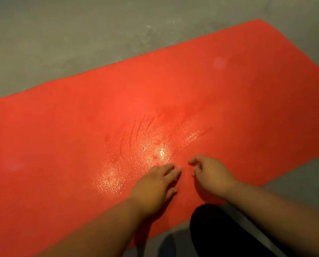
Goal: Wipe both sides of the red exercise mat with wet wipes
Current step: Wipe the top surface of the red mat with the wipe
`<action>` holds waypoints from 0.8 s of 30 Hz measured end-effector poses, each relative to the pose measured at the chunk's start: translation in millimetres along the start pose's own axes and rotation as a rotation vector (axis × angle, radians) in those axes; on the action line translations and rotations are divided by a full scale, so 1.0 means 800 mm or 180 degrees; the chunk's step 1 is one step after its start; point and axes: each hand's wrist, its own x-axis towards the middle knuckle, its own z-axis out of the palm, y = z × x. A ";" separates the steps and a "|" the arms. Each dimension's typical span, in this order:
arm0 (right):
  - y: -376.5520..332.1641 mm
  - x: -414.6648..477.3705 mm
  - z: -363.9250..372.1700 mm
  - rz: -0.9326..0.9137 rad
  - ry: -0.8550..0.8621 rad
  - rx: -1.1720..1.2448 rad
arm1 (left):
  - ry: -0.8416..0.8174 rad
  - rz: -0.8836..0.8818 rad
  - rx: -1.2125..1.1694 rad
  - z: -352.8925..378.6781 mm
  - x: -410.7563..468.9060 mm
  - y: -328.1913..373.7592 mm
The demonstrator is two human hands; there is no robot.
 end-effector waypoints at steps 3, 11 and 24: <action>0.032 -0.011 -0.021 0.0047 0.0379 -0.0217 | 0.0197 0.0189 0.0034 0.022 0.009 0.005; 0.043 -0.016 -0.039 -0.0354 0.0627 -0.0916 | 0.0713 0.0874 0.0677 0.015 0.027 -0.055; 0.038 0.078 -0.092 -0.0073 0.0406 -0.1365 | 0.0365 0.0591 0.0084 -0.013 0.076 -0.039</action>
